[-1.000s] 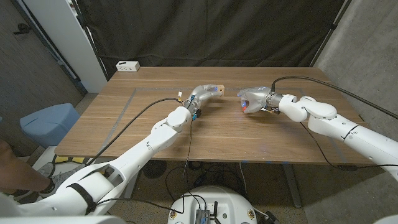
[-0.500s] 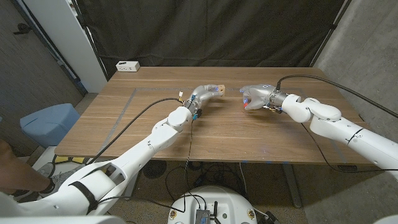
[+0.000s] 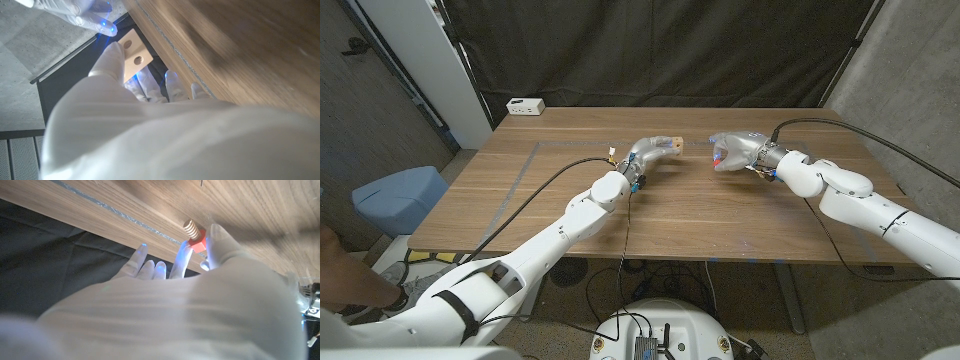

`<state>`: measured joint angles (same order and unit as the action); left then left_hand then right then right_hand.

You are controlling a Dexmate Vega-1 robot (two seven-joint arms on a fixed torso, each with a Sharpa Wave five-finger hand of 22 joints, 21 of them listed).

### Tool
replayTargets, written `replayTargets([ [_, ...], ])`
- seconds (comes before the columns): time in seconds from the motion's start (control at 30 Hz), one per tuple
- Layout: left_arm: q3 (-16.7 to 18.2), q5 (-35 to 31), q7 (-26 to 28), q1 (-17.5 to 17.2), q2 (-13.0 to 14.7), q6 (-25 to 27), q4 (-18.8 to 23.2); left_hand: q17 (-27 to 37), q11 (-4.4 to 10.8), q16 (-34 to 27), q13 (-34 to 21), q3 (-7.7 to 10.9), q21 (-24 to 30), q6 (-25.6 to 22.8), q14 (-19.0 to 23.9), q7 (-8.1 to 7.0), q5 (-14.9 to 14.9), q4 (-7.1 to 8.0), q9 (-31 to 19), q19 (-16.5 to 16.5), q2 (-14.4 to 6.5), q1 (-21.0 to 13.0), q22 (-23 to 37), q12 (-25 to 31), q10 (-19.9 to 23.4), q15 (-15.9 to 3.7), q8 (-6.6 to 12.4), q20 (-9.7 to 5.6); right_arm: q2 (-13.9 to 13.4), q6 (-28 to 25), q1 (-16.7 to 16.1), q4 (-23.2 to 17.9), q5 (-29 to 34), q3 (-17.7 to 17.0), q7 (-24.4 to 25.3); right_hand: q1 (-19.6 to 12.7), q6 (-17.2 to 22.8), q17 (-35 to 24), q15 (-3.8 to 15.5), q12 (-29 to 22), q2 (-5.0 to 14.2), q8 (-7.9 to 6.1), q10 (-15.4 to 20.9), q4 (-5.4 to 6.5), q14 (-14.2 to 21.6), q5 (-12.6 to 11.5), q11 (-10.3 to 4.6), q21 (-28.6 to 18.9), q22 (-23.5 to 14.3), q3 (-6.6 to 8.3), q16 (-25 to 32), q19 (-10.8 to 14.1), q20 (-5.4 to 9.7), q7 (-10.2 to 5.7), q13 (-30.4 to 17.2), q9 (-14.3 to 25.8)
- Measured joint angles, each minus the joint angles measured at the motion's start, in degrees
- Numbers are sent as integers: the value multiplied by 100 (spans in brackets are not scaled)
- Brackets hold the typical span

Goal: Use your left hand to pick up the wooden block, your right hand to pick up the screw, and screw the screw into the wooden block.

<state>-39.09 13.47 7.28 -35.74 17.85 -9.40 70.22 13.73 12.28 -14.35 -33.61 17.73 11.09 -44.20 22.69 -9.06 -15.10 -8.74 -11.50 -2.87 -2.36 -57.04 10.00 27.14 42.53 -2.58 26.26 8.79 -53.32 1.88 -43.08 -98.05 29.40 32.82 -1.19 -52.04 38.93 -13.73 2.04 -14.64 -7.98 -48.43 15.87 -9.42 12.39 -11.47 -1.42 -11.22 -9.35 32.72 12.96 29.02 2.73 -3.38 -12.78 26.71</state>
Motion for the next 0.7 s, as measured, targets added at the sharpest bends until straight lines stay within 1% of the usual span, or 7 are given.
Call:
replayTargets([
  [0.13,-8,0,-9,5,-13,-21,-18,0,0,0,1,0,0,0,0,0,0,0,0,0,0,0,0,-1,-1,0,0,0,11,-87,-76,-73,-131,-71,84,0,60,0,31,0,0,-12,5,0,31,0,-5,0,0,0,0,18,-16,-1,0,-2],
  [0.17,-10,0,-13,6,-16,-30,-22,0,0,0,2,0,0,0,0,0,0,0,0,0,0,0,0,-2,-1,0,0,0,13,-107,-95,-90,-163,-90,104,0,59,0,31,0,0,-12,31,0,31,0,-31,0,0,0,0,38,4,-1,0,-2],
  [0.27,-14,0,-20,9,-21,-51,-32,0,-2,0,2,0,0,0,0,0,0,0,0,0,0,0,0,-12,-2,0,0,0,24,-153,-156,-136,-243,-144,162,0,59,0,31,0,0,-19,31,0,31,0,-32,0,0,0,0,47,13,-1,0,-2],
  [0.5,-20,-1,-50,11,-31,-96,-45,-1,-9,0,5,0,0,0,16,0,1,0,0,0,0,0,0,-14,-10,16,0,0,86,-314,-307,-225,-545,-290,414,0,60,1,9,0,0,-33,62,25,53,0,-1,0,0,25,0,47,13,1,0,-42],
  [0.53,-20,-1,-54,11,-31,-100,-45,-1,-9,0,5,0,0,0,23,0,1,0,0,0,0,0,0,-15,-10,23,0,0,100,-334,-330,-237,-587,-312,455,0,80,1,-1,0,0,-33,62,26,62,0,0,22,0,25,0,47,13,21,0,-44],
  [0.7,-22,-1,-72,12,-31,-132,-45,-1,-9,0,4,0,0,0,23,0,6,0,0,0,1,1,0,-23,-11,23,0,0,165,-402,-420,-276,-780,-398,625,0,89,1,31,12,0,-33,65,26,93,-42,2,21,0,25,0,48,12,31,-1,-74],
])
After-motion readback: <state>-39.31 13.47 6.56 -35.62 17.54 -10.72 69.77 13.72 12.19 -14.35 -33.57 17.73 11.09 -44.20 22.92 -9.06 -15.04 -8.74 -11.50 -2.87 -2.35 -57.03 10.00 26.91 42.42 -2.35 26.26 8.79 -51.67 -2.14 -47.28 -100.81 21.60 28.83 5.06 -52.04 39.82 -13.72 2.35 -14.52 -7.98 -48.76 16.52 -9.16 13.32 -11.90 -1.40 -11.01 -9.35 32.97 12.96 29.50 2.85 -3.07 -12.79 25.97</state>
